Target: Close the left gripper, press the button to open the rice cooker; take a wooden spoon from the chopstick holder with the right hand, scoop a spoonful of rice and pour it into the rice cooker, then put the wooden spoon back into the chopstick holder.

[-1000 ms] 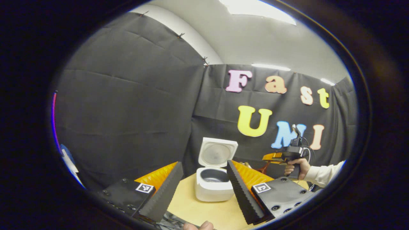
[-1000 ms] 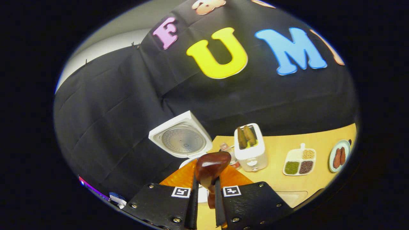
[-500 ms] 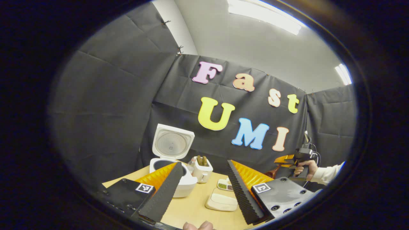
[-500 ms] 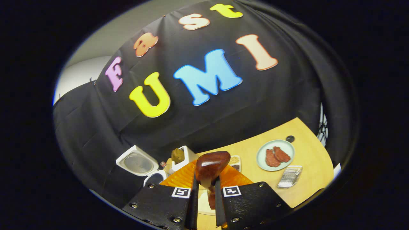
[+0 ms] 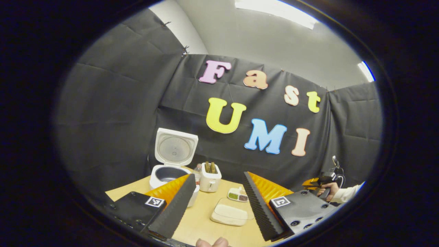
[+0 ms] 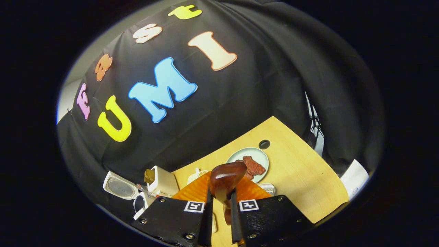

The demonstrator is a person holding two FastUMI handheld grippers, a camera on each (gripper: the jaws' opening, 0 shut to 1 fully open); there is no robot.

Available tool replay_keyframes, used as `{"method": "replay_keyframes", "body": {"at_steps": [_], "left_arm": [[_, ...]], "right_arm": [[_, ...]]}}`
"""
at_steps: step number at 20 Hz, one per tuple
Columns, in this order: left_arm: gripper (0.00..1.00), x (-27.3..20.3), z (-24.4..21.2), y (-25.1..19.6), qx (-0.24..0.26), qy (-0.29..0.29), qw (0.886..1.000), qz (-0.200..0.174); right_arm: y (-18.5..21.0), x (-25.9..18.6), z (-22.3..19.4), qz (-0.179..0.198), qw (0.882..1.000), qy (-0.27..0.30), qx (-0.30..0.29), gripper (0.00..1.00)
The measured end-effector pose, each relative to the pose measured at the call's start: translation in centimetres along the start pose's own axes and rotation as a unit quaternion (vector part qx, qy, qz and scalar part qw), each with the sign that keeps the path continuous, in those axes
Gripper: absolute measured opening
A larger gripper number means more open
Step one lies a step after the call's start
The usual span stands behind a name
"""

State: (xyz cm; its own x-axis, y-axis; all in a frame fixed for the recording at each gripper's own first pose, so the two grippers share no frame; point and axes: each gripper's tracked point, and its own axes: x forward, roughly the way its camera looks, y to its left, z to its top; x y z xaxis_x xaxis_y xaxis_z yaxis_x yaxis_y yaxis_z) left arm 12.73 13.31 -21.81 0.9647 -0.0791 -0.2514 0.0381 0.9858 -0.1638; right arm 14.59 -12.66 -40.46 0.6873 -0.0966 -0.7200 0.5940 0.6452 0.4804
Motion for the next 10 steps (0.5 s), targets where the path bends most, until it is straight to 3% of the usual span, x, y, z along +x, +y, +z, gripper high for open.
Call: {"method": "replay_keyframes", "body": {"at_steps": [2, 4, 5, 6, 10], "left_arm": [[0.96, -0.5, -0.4, -1.3, 0.006, 0.005, 1.0, 0.022], [0.92, -0.8, -0.8, -2.3, 0.012, 0.011, 0.999, 0.048], [1.0, -0.8, -1.0, -2.7, 0.011, 0.013, 0.998, 0.059], [0.92, -0.8, -1.1, -3.3, 0.007, 0.016, 0.997, 0.069], [0.93, 0.0, -1.6, -6.2, 0.011, 0.028, 0.996, 0.082]], "right_arm": [[-2.4, 1.9, -0.1, -0.016, 1.0, 0.007, -0.006, 0.23], [-3.9, 3.6, 0.0, -0.02, 1.0, 0.011, -0.009, 0.23], [-4.2, 4.4, -0.1, -0.016, 1.0, 0.016, -0.01, 0.23], [-4.4, 5.2, -0.6, -0.011, 1.0, 0.023, -0.011, 0.22], [-5.4, 7.1, -2.1, 0.0, 0.999, 0.038, -0.029, 0.22]]}}
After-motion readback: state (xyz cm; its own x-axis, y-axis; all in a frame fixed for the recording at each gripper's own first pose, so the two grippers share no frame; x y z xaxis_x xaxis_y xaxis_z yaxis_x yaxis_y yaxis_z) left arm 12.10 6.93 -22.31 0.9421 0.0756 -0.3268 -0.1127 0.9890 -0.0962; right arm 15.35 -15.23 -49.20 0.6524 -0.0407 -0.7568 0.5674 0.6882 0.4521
